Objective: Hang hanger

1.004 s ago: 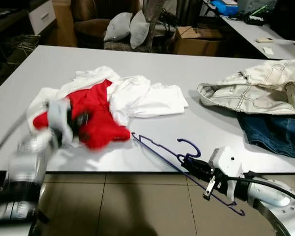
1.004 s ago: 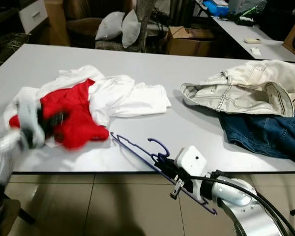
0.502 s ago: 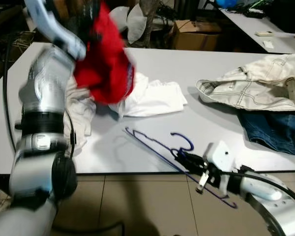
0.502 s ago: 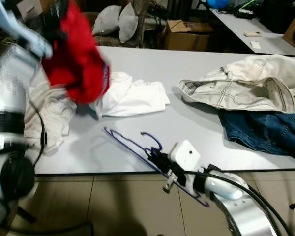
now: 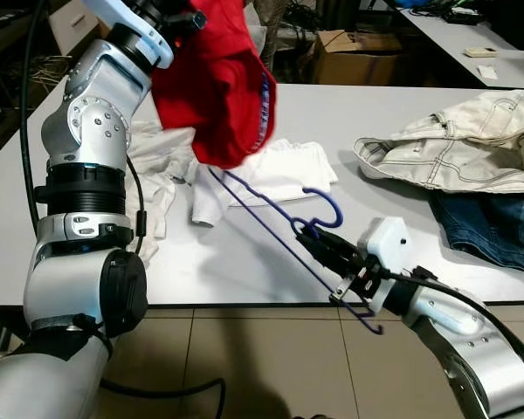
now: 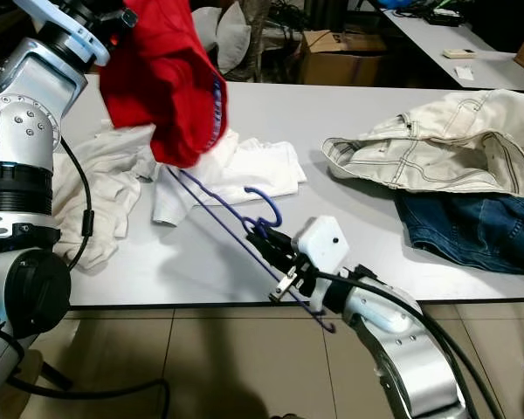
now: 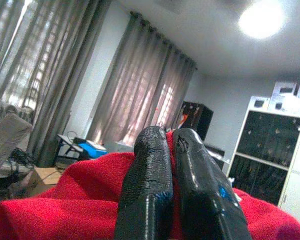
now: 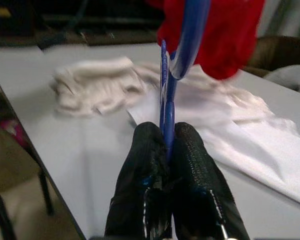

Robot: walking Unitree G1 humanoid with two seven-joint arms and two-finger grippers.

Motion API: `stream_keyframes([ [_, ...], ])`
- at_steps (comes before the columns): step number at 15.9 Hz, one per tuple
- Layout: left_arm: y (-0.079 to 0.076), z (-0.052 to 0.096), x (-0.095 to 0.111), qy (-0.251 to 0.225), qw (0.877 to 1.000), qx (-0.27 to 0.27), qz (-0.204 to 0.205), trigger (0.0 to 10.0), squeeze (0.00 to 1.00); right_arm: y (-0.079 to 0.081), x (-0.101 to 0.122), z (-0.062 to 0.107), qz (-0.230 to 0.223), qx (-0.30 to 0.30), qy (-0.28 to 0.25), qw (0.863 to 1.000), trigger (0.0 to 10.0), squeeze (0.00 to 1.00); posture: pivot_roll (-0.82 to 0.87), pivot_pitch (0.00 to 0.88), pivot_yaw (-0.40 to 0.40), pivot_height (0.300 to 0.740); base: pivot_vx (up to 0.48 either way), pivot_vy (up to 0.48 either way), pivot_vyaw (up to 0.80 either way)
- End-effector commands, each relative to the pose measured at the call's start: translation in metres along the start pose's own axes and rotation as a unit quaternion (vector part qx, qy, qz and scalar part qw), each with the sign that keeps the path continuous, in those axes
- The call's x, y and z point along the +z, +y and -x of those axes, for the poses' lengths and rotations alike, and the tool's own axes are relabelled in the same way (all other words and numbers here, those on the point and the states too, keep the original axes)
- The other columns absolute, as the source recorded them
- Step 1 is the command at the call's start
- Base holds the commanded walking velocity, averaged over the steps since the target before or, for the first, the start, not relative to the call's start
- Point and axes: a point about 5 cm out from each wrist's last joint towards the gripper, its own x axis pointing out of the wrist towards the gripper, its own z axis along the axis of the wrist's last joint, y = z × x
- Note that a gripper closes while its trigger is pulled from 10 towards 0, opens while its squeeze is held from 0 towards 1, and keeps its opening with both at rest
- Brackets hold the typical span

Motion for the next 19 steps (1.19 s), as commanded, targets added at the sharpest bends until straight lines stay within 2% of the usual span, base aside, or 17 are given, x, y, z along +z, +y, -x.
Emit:
stream_keyframes([
  [1, -0.006, -0.002, -0.001, 0.012, 1.0, -0.006, -0.027, 0.0, 0.0, -0.003, 0.013, -0.001, -0.003, 0.0, -0.03, 1.0, 10.0, 0.0, -0.01, 0.0, 0.002, 0.74, 0.0, 0.0, 0.0],
  [2, -0.001, 0.002, -0.01, 0.031, 0.998, 0.023, -0.044, 0.0, 0.0, -0.009, 0.013, 0.001, 0.0, -0.019, -0.027, 0.999, 10.0, 0.0, -0.01, 0.0, 0.002, 0.74, 0.0, 0.0, 0.0],
  [3, 0.011, 0.013, -0.027, 0.065, 0.993, 0.073, -0.068, 0.0, 0.0, -0.016, 0.006, 0.006, 0.016, -0.039, 0.005, 0.999, 10.0, 0.0, -0.01, 0.0, 0.002, 0.74, 0.0, 0.0, 0.0],
  [4, 0.022, 0.03, -0.046, 0.092, 0.985, 0.122, -0.079, 0.0, 0.0, -0.023, -0.001, 0.016, 0.032, -0.052, 0.039, 0.997, 10.0, 0.0, -0.02, 0.0, 0.002, 0.74, 0.0, 0.0, 0.0],
  [5, 0.036, 0.051, -0.066, 0.106, 0.974, 0.191, -0.059, 0.0, 0.0, -0.03, -0.004, 0.028, 0.04, -0.067, 0.058, 0.995, 10.0, 0.0, -0.02, 0.0, 0.006, 0.74, 0.0, 0.0, 0.0],
  [6, 0.046, 0.078, -0.091, 0.132, 0.961, 0.241, -0.04, 0.0, 0.0, -0.041, 0.001, 0.039, 0.041, -0.096, 0.054, 0.993, 10.0, 0.0, -0.04, 0.0, 0.013, 0.74, 0.0, 0.0, 0.0],
  [7, 0.049, 0.092, -0.102, 0.149, 0.953, 0.261, -0.038, 0.0, 0.0, -0.047, 0.004, 0.044, 0.042, -0.11, 0.051, 0.992, 10.0, 0.0, -0.04, 0.0, 0.015, 0.74, 0.0, 0.0, 0.0],
  [8, 0.05, 0.112, -0.118, 0.168, 0.946, 0.277, -0.03, 0.0, 0.0, -0.052, 0.006, 0.052, 0.048, -0.124, 0.056, 0.99, 10.0, 0.0, -0.05, 0.0, 0.018, 0.74, 0.0, 0.0, 0.0],
  [10, 0.037, 0.135, -0.134, 0.201, 0.951, 0.234, -0.026, 0.0, 0.0, -0.043, 0.003, 0.066, 0.05, -0.091, 0.095, 0.99, 10.0, 0.0, -0.06, 0.0, 0.019, 0.74, 0.0, 0.0, 0.0],
  [11, 0.029, 0.145, -0.143, 0.24, 0.95, 0.198, -0.04, 4.7, 0.0, -0.036, -0.002, 0.075, 0.049, -0.069, 0.124, 0.989, 10.0, 0.0, -0.07, 0.0, 0.018, 0.74, 0.0, 0.0, 0.0],
  [12, 0.027, 0.156, -0.153, 0.291, 0.938, 0.171, -0.079, 10.0, 0.0, -0.035, -0.005, 0.085, 0.044, -0.067, 0.145, 0.986, 10.0, 0.0, -0.08, 0.0, 0.024, 0.74, 0.0, 0.0, 0.0],
  [13, 0.025, 0.16, -0.156, 0.306, 0.934, 0.159, -0.092, 10.0, 0.0, -0.035, -0.006, 0.088, 0.043, -0.067, 0.15, 0.985, 10.0, 0.0, -0.08, 0.0, 0.024, 0.74, 0.0, 0.0, 0.0],
  [14, 0.026, 0.165, -0.154, 0.324, 0.929, 0.137, -0.116, 10.0, 1.0, -0.033, -0.005, 0.095, 0.036, -0.062, 0.162, 0.984, 10.0, 0.0, -0.09, 0.0, 0.032, 0.74, 0.0, 0.0, 0.0],
  [17, 0.036, 0.154, -0.128, 0.3, 0.933, 0.136, -0.144, 10.0, 1.0, -0.025, -0.013, 0.104, 0.025, -0.052, 0.191, 0.98, 10.0, 0.0, -0.09, 0.0, 0.039, 0.74, 0.0, 0.0, 0.0],
  [19, 0.034, 0.14, -0.112, 0.295, 0.938, 0.102, -0.153, 10.0, 1.0, -0.022, -0.015, 0.109, 0.014, -0.063, 0.199, 0.978, 10.0, 0.0, -0.11, 0.0, 0.054, 0.74, 0.0, 0.0, 0.0],
])
